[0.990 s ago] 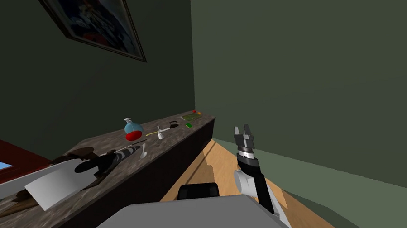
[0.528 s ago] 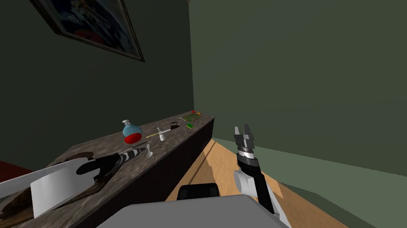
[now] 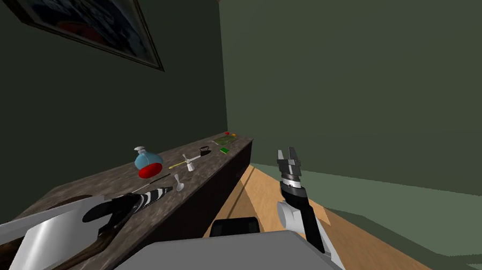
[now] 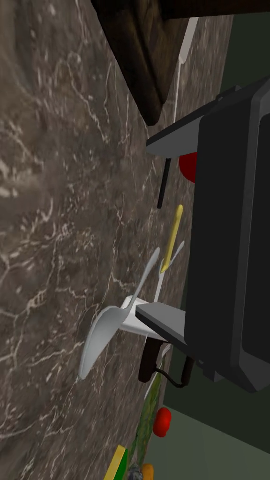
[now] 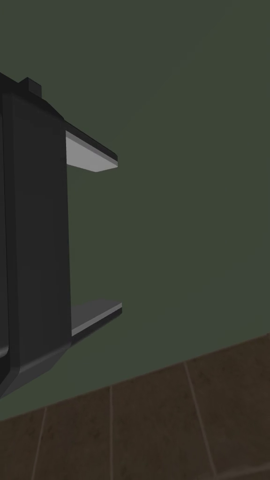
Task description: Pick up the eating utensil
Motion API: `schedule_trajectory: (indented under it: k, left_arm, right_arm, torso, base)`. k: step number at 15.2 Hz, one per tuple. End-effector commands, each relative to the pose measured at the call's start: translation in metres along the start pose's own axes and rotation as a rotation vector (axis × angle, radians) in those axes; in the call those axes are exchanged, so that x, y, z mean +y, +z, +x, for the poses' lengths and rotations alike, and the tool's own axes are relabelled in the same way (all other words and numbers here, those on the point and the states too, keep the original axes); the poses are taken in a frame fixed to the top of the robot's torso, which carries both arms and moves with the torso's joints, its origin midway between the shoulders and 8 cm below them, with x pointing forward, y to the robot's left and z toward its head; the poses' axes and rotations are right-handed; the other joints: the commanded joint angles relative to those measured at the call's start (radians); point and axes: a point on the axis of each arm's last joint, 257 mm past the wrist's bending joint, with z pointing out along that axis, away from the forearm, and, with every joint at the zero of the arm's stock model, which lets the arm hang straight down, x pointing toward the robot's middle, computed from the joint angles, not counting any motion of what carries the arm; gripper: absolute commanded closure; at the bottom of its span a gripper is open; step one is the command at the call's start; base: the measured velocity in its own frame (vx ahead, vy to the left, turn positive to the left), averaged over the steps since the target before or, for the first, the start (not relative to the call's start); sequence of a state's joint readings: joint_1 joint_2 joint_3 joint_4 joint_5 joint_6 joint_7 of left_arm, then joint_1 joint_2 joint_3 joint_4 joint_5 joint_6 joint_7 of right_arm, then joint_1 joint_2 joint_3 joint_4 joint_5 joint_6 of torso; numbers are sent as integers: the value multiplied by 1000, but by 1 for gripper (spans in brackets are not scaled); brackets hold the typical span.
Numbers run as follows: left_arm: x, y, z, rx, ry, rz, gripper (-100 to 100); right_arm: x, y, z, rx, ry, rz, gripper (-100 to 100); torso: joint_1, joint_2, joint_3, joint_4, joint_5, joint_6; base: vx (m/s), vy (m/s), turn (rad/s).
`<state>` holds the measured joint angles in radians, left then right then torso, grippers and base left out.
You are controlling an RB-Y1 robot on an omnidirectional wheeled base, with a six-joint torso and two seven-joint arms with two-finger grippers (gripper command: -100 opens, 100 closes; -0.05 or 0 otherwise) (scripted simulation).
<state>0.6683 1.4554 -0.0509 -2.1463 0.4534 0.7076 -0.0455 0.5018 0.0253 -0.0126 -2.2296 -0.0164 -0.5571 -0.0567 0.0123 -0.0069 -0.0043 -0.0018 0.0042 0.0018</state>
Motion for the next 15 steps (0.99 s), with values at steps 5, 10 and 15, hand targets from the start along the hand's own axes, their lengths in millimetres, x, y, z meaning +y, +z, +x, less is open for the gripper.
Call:
schedule_trajectory:
  k: [5, 10, 15]
  left_arm:
    - [6, -10, 43, 95, 45, -29, -100]
    - [20, -3, 45, 85, 33, -41, -100]
    - [13, -9, 45, 93, 43, -34, 100]
  right_arm:
    - [0, 0, 0, 0, 0, 0, 0]
    - [0, 0, 0, 0, 0, 0, 0]
    - [0, 0, 0, 0, 0, 0, 0]
  torso:
    - [-3, -1, 0, 0, -1, 0]
    - [-9, 1, 1, 0, -2, 0]
    - [-8, 2, 1, 1, -2, -1]
  base:
    - [33, 64, -89]
    - [11, 1, -78]
    - [0, 1, 45]
